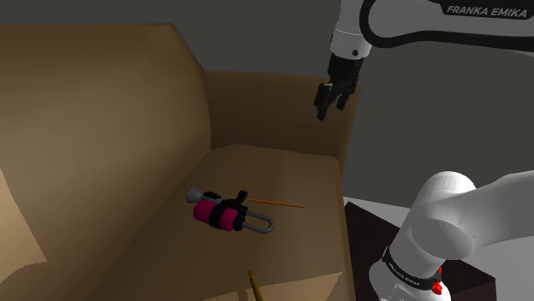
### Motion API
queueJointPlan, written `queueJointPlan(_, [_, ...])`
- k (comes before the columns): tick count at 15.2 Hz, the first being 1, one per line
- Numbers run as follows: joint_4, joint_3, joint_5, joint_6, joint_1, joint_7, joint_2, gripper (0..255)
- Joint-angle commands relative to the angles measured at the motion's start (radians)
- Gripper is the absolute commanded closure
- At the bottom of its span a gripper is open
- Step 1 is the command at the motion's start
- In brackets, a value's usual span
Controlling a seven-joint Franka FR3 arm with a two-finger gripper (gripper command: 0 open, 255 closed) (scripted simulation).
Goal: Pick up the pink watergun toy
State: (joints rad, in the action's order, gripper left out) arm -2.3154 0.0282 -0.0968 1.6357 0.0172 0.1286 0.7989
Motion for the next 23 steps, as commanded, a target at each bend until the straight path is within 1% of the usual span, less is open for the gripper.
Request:
queueJointPlan(1, [0.000, 0.000, 0.000, 0.000, 0.000, 0.000, 0.000, 0])
queueJointPlan(12, [-0.095, 0.107, 0.119, 0.199, -0.126, 0.012, -0.161, 0])
queueJointPlan(23, [-0.105, 0.225, 0.220, 0.398, -0.249, 0.010, -0.390, 0])
